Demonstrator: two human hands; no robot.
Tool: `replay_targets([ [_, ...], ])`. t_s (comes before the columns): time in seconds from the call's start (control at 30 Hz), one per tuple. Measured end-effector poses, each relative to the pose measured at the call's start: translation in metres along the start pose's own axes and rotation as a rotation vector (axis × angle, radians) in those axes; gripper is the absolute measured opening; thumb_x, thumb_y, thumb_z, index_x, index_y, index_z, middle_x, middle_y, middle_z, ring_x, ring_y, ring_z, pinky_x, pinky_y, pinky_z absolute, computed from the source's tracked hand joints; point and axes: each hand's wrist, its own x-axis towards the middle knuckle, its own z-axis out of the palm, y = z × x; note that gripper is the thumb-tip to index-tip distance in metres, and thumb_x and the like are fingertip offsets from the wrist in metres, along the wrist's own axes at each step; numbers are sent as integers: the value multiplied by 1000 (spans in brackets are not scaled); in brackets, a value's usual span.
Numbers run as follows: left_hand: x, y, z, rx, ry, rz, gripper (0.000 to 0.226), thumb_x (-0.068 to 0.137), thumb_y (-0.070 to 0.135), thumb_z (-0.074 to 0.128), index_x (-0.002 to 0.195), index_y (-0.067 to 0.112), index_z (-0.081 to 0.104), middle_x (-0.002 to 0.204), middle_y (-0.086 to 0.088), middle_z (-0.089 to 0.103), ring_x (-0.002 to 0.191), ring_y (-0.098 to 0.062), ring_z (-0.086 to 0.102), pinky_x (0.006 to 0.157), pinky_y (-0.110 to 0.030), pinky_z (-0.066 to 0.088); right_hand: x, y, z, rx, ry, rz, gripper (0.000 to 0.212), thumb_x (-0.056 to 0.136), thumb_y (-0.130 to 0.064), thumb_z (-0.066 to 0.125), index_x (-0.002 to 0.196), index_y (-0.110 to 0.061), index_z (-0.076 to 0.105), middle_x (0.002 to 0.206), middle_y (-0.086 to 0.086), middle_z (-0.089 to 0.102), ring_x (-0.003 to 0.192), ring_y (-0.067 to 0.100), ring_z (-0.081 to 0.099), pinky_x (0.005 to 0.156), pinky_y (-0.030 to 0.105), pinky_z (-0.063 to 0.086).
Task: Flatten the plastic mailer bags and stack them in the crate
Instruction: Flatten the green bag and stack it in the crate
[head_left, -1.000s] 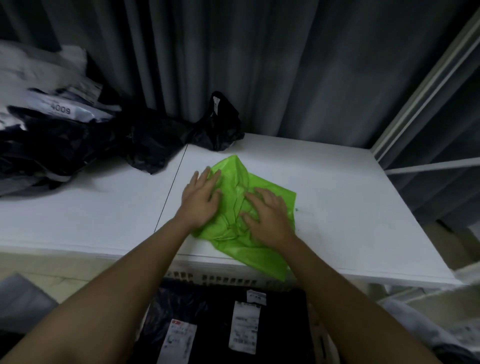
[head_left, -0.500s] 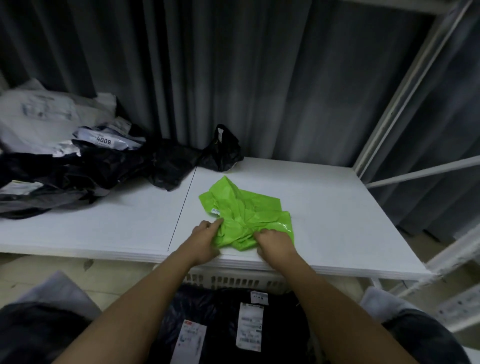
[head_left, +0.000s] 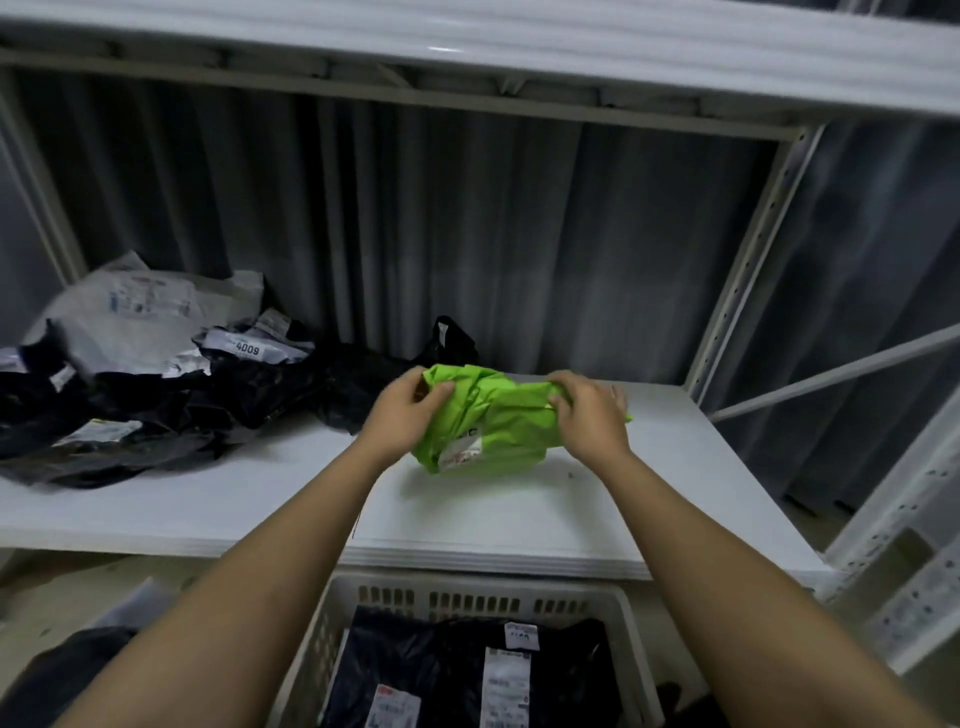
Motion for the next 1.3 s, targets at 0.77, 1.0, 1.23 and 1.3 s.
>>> replay_targets([
  [0.77, 36, -33, -4, -153, 134, -484, 45, 102, 39, 32, 105, 6, 61, 97, -13, 62, 86, -27, 59, 74, -31, 46, -16, 23, 50, 889, -164, 402, 79, 93, -26, 61, 151, -19, 9, 135, -5, 41, 124, 16, 44, 107, 36, 37],
  [1.0, 20, -89, 10, 15, -145, -496, 33, 94, -1, 40, 120, 8, 57, 92, -8, 60, 79, -18, 57, 64, -20, 49, -9, 50, 106, 695, -115, 571, 44, 93, -8, 56, 133, -9, 38, 121, 14, 59, 110, 33, 58, 95, 42, 47],
  [1.23, 26, -156, 26, 706, -402, -390, 50, 96, 34, 34, 137, 8, 42, 136, -19, 51, 124, -34, 48, 99, -35, 38, -1, 65, 147, 711, -150, 595, 45, 97, -10, 47, 139, -18, 34, 122, 11, 58, 108, 31, 57, 97, 45, 46],
  [1.3, 30, -164, 31, 804, -401, -341, 37, 97, 26, 41, 126, 5, 48, 125, -20, 57, 113, -36, 53, 91, -37, 40, -1, 67, 150, 786, -213, 586, 56, 92, -1, 46, 143, -20, 31, 121, 4, 53, 108, 26, 55, 98, 44, 46],
])
